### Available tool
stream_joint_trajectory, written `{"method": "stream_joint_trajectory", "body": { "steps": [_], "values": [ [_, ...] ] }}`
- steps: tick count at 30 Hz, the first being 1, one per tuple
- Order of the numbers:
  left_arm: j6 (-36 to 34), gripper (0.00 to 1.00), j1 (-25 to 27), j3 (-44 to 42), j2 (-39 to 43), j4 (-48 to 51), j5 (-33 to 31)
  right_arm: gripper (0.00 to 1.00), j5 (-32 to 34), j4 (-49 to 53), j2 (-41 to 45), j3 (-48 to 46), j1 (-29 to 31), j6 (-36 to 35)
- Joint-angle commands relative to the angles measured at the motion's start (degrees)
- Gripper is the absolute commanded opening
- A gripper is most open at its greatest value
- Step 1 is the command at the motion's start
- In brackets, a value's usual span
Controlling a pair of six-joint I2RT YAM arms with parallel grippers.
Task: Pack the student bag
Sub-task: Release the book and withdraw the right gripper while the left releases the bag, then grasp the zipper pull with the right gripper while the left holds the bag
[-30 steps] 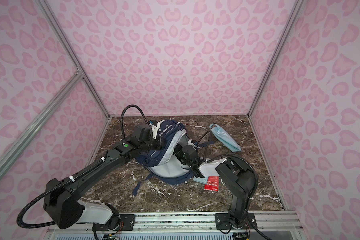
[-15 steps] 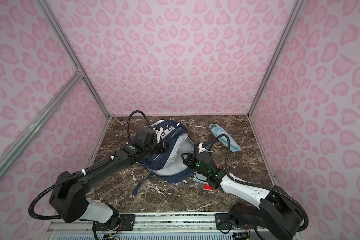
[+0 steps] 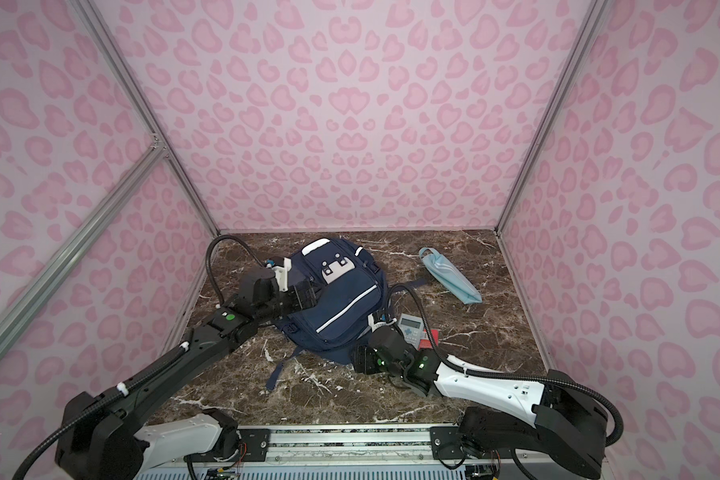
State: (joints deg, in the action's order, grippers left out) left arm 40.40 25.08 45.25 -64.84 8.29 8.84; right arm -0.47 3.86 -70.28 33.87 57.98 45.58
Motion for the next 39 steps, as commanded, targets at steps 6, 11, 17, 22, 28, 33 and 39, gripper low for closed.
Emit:
{"method": "stream_joint_trajectory", "body": {
  "steps": [6, 11, 17, 22, 28, 33, 39],
  "values": [
    [7.5, 0.87, -12.4, -17.7, 7.2, -8.0, 0.2, 0.75, 3.1, -10.1, -13.2, 3.2, 2.2, 0.8],
    [5.4, 0.74, -12.9, -18.3, -1.3, -16.4, -5.8, 0.72, 4.4, -10.4, -15.4, 4.0, -0.6, -0.6],
    [3.9, 0.64, -12.9, -15.2, -14.1, -21.9, -11.3, 0.69, 1.9, -12.2, -14.4, 2.3, -6.8, -3.9],
    [4.5, 0.46, -12.7, -13.6, -22.5, -25.2, -12.0, 0.68, 0.7, -12.2, -14.7, 3.2, -10.2, -7.5],
    [9.7, 0.03, -12.0, -15.1, -21.7, -27.3, -2.1, 0.79, 4.5, -15.4, -7.8, -2.1, -5.2, -8.0],
    [13.9, 0.03, -11.2, -16.8, -16.3, -26.2, 2.8, 0.82, 8.6, -8.4, -8.6, 1.9, 5.7, -7.6],
    [14.7, 0.03, -10.3, -18.3, -11.1, -23.7, 2.6, 0.79, 6.9, -17.8, -20.4, 8.2, 11.3, -7.6]
  ]
}}
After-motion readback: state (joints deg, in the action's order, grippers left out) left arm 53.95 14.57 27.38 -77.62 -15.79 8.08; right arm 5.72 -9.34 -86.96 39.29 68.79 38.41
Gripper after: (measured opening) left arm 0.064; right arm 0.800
